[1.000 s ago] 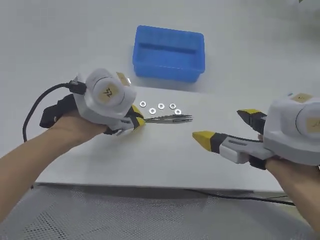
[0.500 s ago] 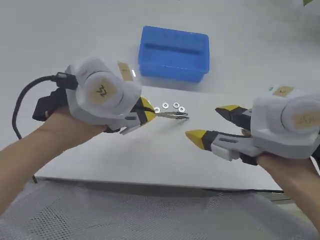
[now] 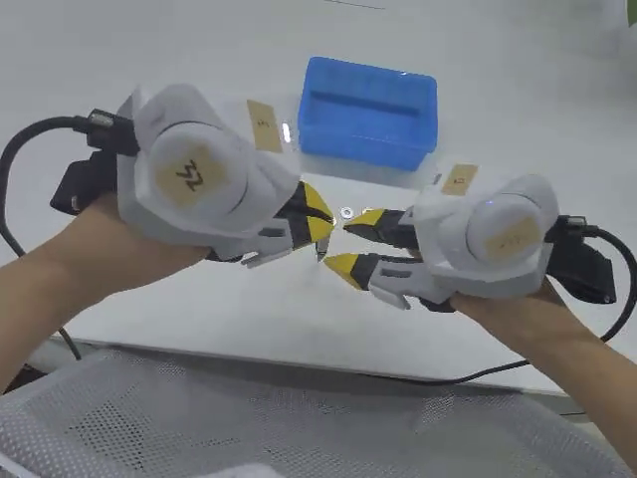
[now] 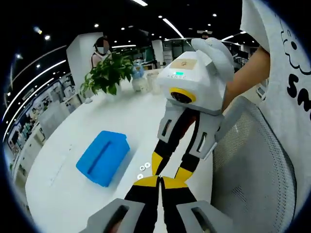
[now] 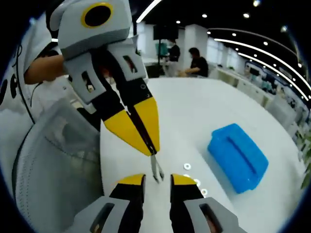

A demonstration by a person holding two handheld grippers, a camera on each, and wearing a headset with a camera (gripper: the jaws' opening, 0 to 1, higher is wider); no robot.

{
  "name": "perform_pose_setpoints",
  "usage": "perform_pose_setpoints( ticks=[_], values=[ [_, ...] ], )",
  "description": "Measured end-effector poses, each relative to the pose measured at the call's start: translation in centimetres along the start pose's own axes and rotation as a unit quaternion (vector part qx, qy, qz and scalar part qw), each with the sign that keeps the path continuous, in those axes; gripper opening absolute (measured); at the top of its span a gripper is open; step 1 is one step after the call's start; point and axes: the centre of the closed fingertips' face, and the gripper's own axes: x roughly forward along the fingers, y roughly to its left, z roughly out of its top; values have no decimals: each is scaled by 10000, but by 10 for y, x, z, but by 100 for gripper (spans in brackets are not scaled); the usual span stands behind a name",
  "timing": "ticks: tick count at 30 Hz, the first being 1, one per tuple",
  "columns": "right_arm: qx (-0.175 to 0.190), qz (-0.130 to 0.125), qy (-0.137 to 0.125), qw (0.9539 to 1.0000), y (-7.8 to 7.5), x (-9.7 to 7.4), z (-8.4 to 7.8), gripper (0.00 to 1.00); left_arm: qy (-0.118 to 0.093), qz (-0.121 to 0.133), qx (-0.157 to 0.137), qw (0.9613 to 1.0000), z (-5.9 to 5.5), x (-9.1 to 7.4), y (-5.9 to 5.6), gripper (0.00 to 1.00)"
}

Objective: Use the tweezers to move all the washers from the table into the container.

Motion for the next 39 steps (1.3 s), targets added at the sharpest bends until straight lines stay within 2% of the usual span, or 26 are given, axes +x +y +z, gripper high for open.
perform_pose_setpoints(
  ticks=[4, 7, 10, 12, 15, 19, 20, 21, 22, 24, 25, 26, 27, 29, 30, 31, 32, 34, 38, 39],
  values=[
    [-165, 102, -79, 9998, 3, 7, 7, 13, 0, -134, 63, 9999, 0, -1, -3, 0],
    [-376, 210, -25, 9991, 6, 14, 6, 11, -2, -255, 140, 9996, -2, -1, -6, 0],
    [-525, 368, 8, 9979, 11, 16, 5, 7, 56, -307, 269, 9991, -4, -1, -8, 0],
    [-599, 367, -7, 9975, 12, 17, 6, 4, 65, -295, 288, 9991, -6, -1, -7, 0],
    [-653, 352, 17, 9972, 12, 18, 4, 4, 61, -204, 98, 9997, -8, -1, -5, 0],
    [-566, 274, -41, 9980, 7, 17, 5, 3, -133, 169, -352, 9991, -9, -3, 0, 0],
    [-456, 246, -81, 9986, 5, 16, 7, 3, -288, 279, -776, 9962, -9, -5, 1, 3],
    [-188, 204, -202, 9994, 1, 15, 10, 3, -406, 379, -1163, 9917, -9, -8, 3, 6],
    [-45, 163, -275, 9995, -4, 14, 12, 3, -583, 525, -1707, 9822, -10, -13, 7, 14],
    [199, 37, -422, 9989, -14, 11, 16, 3, -851, 872, -2172, 9685, -15, -24, 16, 28],
    [385, -78, -529, 9978, -23, 9, 19, 3, -881, 1041, -2305, 9635, -19, -29, 19, 34],
    [500, -153, -594, 9969, -29, 9, 20, 3, -916, 1264, -2427, 9575, -25, -36, 21, 39],
    [728, -280, -768, 9940, -39, 7, 25, 3, -938, 1422, -2502, 9531, -30, -41, 23, 44],
    [1055, -259, -988, 9892, -48, 7, 32, 3, -783, 1742, -2631, 9457, -44, -51, 23, 54],
    [1116, -285, -994, 9884, -52, 8, 33, 3, -734, 1907, -2620, 9432, -49, -55, 24, 59],
    [1059, -423, -1044, 9880, -59, 8, 35, 3, -615, 2093, -2610, 9404, -57, -60, 24, 65],
    [1031, -488, -1098, 9874, -63, 9, 37, 3, -551, 2173, -2624, 9386, -62, -62, 23, 69],
    [1131, -517, -1124, 9859, -69, 12, 38, 3, -476, 2395, -2714, 9310, -70, -69, 22, 77],
    [1125, -542, -1133, 9857, -74, 20, 40, 3, -492, 2665, -2889, 9182, -78, -78, 22, 88],
    [1116, -552, -1121, 9859, -74, 22, 39, 3, -474, 2688, -2934, 9162, -79, -78, 21, 90]
  ],
)
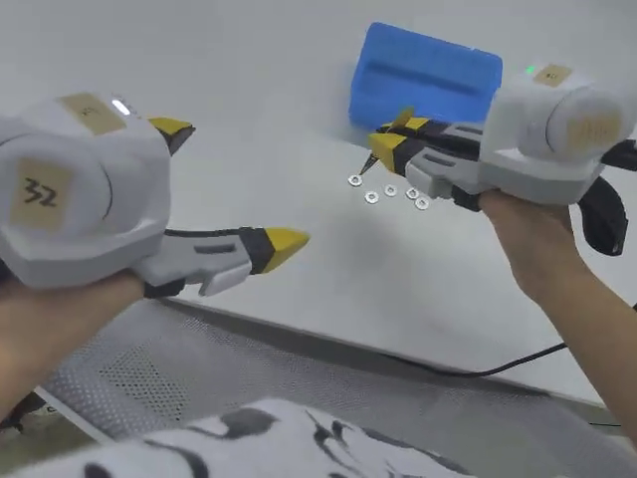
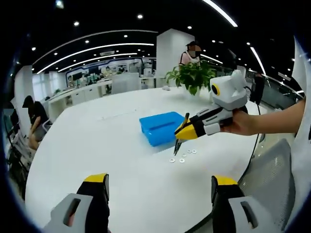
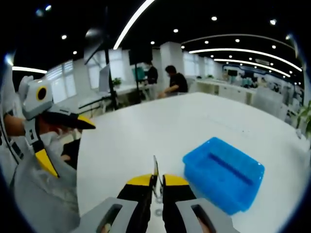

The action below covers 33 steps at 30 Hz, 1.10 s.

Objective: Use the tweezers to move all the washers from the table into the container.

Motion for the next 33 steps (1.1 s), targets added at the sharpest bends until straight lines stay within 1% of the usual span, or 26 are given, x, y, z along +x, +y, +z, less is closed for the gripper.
perform_pose_setpoints(
  ticks=[1, 2, 4, 8, 10, 13, 15, 17, 21, 26, 27, 31, 33],
  values=[
    [2, -14, -1, 10000, -1, 2, -1, 3, 15, 98, -62, 9999, -1, -1, 2, 93],
    [14, -19, 8, 10000, -1, 4, -2, 3, -6, 131, -82, 9999, -1, -2, 2, 95],
    [61, -20, 20, 10000, -1, 6, -5, 4, 9, 176, -124, 9998, -2, -5, 2, 95],
    [62, -47, 44, 10000, -2, 9, -10, 4, -109, 305, -260, 9991, 2, -8, 3, 96],
    [81, -79, 59, 9999, -3, 9, -12, 4, -77, 306, -320, 9990, 1, -8, 3, 96],
    [73, -104, 58, 9999, -5, 9, -13, 4, -96, 321, -346, 9988, 2, -9, 4, 95],
    [73, -123, 61, 9999, -7, 8, -14, 4, -108, 317, -402, 9986, 2, -10, 6, 95],
    [152, -113, 23, 9998, -6, 9, -13, 4, -113, 368, -428, 9983, 3, -11, 10, 95],
    [165, -98, -12, 9998, -6, 12, -12, 4, -115, 440, -426, 9981, 3, -12, 15, 94],
    [182, -82, 30, 9998, -7, 15, -17, 4, -53, 476, -409, 9980, 0, -13, 16, 93],
    [167, -95, -9, 9998, -7, 14, -16, 4, -57, 508, -433, 9978, 0, -13, 17, 93],
    [104, -59, 26, 9999, -4, 11, -19, 3, -102, 538, -467, 9974, 1, -13, 18, 92],
    [-23, -46, 52, 10000, -2, 11, -20, 3, -92, 536, -461, 9975, 1, -13, 18, 91]
  ],
)
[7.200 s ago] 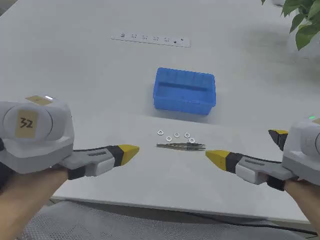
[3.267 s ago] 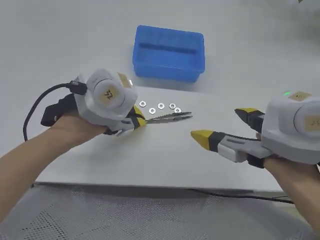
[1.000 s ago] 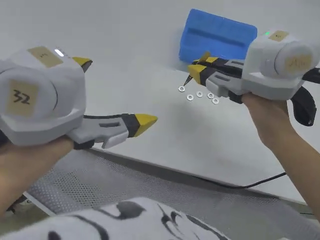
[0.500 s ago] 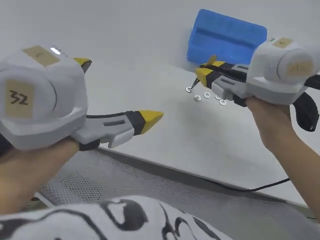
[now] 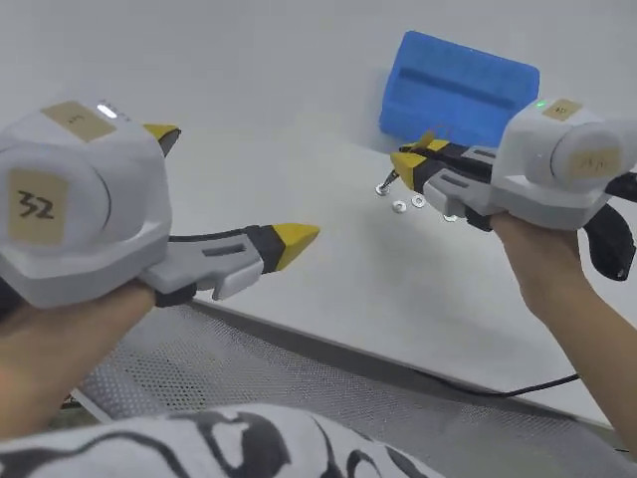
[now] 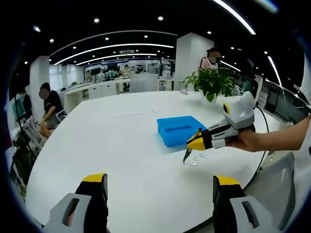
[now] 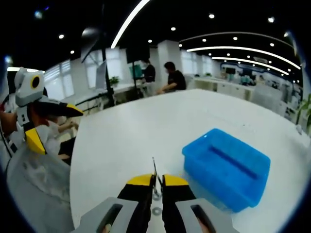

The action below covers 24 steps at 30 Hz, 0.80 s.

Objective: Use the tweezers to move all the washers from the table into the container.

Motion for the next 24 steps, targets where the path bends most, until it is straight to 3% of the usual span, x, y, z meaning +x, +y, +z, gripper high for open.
perform_pose_setpoints(
  ticks=[8, 15, 18, 24],
  values=[
    [82, -26, 92, 9999, -5, 0, 5, 1, 19, -18, 56, 10000, 2, 1, -2, 91],
    [-105, -80, -74, 9999, -11, -13, 35, 1, -15, -36, 89, 10000, 6, 1, -3, 91],
    [-366, -183, 8, 9992, -16, -17, 43, 1, -42, -55, 112, 9999, 7, 1, -5, 91],
    [-547, -260, -23, 9982, -22, -19, 59, 1, -36, -72, 170, 9998, 8, 0, -6, 91]
  ],
)
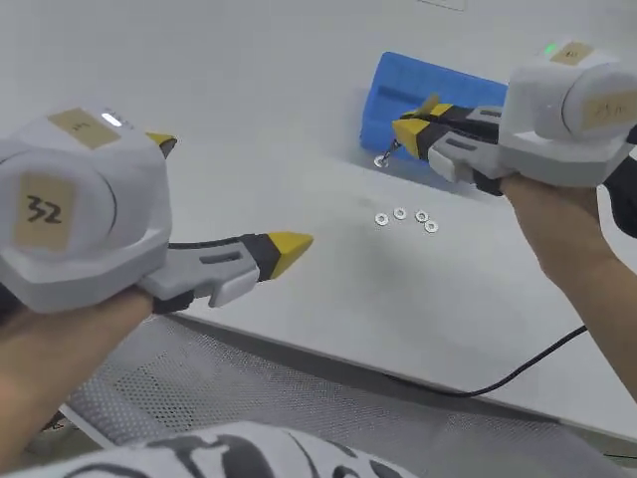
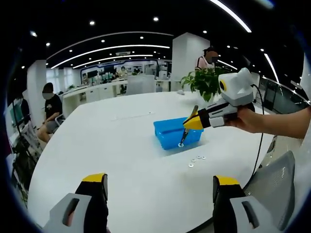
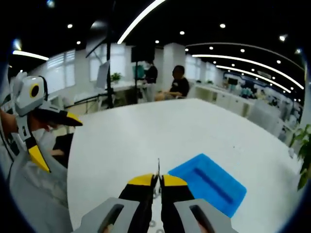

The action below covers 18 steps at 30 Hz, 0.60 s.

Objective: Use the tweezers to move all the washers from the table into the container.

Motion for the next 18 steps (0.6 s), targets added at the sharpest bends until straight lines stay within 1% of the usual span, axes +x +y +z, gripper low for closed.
perform_pose_setpoints(
  ticks=[3, 6, 8, 9, 10, 11, 13, 16, 18],
  values=[
    [-45, -17, -95, 9999, -6, 2, 8, 1, -1, 6, 25, 10000, 0, 0, 0, 91],
    [70, -91, -194, 9997, -18, 6, 15, 1, 8, -4, 61, 10000, 0, 0, -1, 92],
    [99, -199, -213, 9995, -25, 9, 17, 1, 19, 0, 87, 10000, 0, 0, 0, 92],
    [114, -343, -235, 9991, -34, 12, 18, 1, 29, -1, 86, 10000, -1, 0, 0, 93],
    [167, -422, -244, 9987, -39, 13, 19, 1, 49, -10, 76, 10000, -2, 0, 0, 94],
    [268, -492, -255, 9981, -47, 16, 19, 1, 74, -18, 64, 10000, -3, 1, -1, 95],
    [381, -609, -250, 9971, -56, 20, 17, 1, 98, -2, 78, 9999, -4, 1, 0, 97],
    [409, -642, -246, 9968, -61, 32, 13, 1, 155, 5, 88, 9998, -5, 2, 0, 99],
    [491, -691, -173, 9963, -64, 38, 8, 1, 180, 8, 90, 9998, -6, 2, -1, 99]
  ],
)
